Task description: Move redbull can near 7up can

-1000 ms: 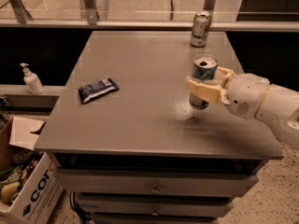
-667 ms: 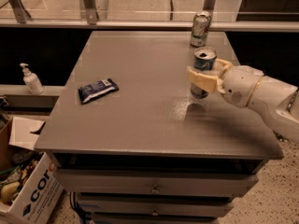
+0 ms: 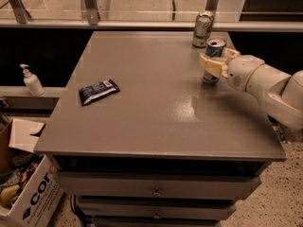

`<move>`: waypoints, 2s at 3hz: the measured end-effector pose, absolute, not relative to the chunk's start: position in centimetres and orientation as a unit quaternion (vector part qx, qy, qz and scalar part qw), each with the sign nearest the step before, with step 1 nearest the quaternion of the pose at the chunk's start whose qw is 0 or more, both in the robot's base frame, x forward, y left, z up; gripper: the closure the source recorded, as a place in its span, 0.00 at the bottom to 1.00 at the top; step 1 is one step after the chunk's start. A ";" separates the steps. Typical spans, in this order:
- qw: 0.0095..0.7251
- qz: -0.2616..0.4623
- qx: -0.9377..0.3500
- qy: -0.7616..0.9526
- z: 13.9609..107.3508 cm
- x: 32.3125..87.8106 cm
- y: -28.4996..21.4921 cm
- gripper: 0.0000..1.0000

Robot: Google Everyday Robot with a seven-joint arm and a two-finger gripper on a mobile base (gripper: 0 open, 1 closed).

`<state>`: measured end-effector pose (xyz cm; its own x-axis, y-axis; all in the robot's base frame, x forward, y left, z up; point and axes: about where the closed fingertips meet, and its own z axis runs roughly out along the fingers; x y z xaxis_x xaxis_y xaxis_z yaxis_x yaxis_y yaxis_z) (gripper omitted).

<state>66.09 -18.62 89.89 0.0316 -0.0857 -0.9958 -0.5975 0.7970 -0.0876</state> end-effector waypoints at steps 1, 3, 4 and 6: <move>0.687 0.147 -0.240 0.670 91.6 70.6 -22.2 1.00; 0.700 0.107 -0.224 0.670 94.2 74.2 -26.1 1.00; 0.696 0.110 -0.219 0.675 93.5 74.4 -25.5 1.00; 0.691 0.102 -0.198 0.688 92.2 77.8 -25.0 1.00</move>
Offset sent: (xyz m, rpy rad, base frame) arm 0.1187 -0.1143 0.0587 -0.0751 -0.0822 -0.2443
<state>77.75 -25.03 92.19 0.0329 -0.1328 -0.9906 -0.4134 0.9006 -0.1345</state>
